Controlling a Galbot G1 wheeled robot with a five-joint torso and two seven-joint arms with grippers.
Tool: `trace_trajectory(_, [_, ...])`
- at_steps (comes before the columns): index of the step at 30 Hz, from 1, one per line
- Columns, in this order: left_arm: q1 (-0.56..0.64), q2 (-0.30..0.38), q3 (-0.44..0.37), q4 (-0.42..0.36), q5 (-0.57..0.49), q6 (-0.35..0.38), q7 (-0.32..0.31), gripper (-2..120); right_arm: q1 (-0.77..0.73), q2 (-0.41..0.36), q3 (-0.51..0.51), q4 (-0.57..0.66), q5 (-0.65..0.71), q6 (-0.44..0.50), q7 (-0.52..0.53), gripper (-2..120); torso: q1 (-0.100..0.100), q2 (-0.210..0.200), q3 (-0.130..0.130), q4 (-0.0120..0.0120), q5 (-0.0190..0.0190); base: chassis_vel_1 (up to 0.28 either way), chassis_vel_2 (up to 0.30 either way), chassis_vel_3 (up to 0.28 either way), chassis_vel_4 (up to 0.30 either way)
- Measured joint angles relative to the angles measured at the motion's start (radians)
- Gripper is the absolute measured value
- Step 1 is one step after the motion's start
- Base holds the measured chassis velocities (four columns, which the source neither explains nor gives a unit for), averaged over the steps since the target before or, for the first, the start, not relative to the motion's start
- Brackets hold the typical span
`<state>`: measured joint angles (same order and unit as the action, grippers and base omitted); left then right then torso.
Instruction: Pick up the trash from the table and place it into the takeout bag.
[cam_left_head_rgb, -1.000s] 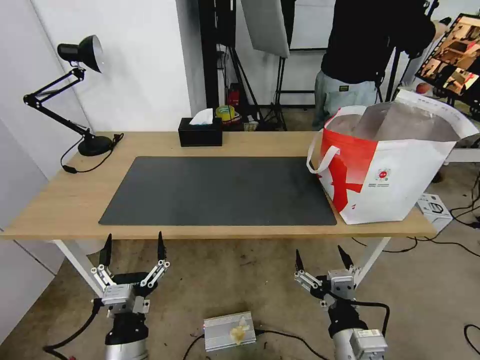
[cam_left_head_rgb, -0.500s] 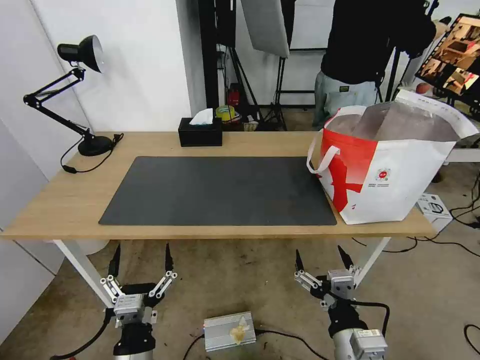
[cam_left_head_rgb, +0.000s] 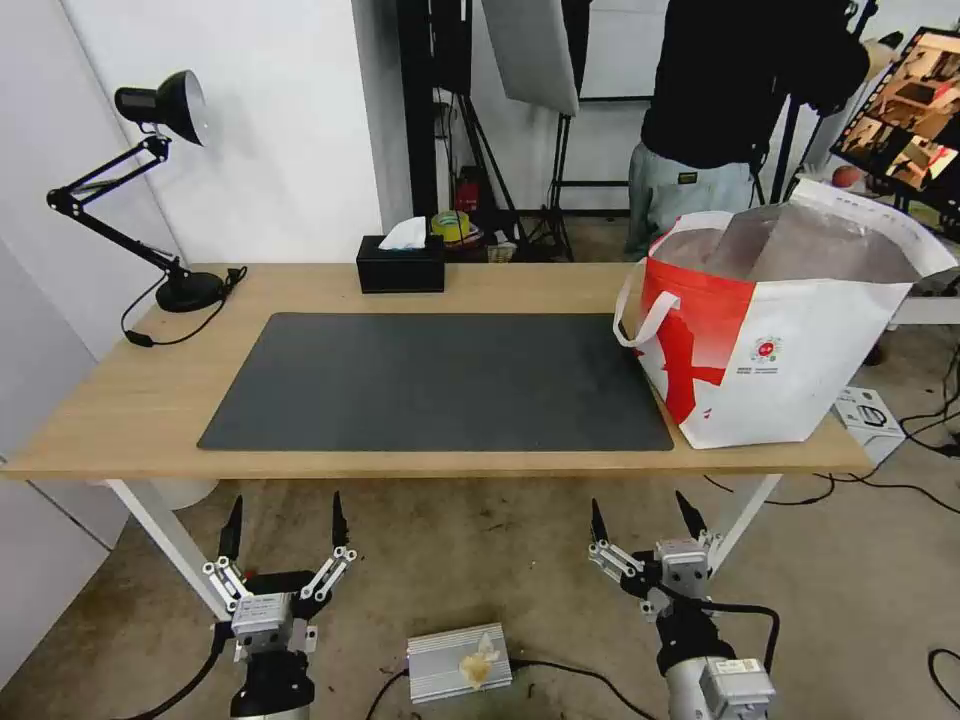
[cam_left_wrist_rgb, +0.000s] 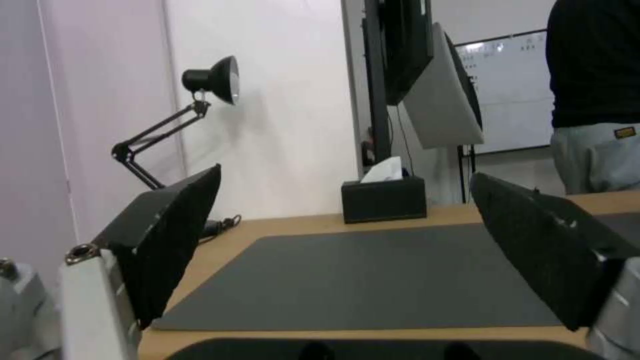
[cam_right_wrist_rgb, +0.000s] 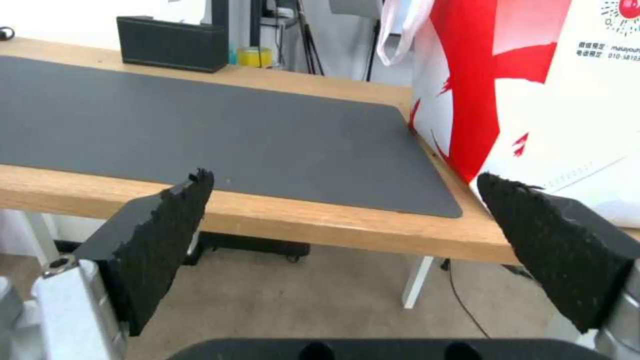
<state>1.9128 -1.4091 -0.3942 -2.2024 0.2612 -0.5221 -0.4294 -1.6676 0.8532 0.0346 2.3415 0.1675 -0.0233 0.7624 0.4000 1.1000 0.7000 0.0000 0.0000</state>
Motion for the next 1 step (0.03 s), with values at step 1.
trace_trajectory(1, [0.000,0.000,0.000,0.000,0.000,0.000,0.000,100,0.000,0.000,0.000,0.000,0.000,0.000,0.000,100,0.000,0.000,0.000,0.0000,0.0000,0.000,0.000,0.000,0.000])
